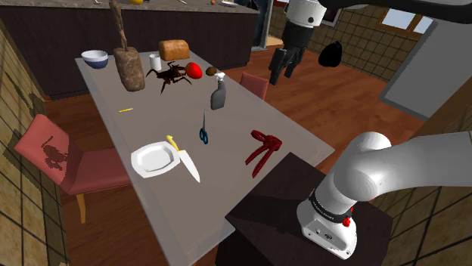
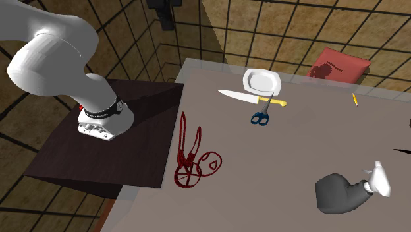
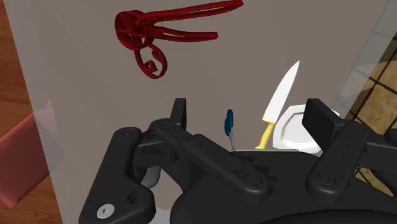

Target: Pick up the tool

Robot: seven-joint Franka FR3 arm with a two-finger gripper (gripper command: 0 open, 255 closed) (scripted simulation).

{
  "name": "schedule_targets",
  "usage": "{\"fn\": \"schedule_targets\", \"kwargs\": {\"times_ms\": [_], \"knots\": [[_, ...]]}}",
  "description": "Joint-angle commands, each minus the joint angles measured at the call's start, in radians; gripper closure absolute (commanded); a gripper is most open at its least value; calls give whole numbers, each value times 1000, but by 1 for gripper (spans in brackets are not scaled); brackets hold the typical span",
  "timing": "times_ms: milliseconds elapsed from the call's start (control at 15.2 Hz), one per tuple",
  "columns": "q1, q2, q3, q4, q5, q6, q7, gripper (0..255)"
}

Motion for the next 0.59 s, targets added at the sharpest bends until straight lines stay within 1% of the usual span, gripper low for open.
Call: {"fn": "schedule_targets", "kwargs": {"times_ms": [0,528], "knots": [[0,0,0,0,0,0,0,0],[78,151,-112,-128,-87,147,-353,0]]}}
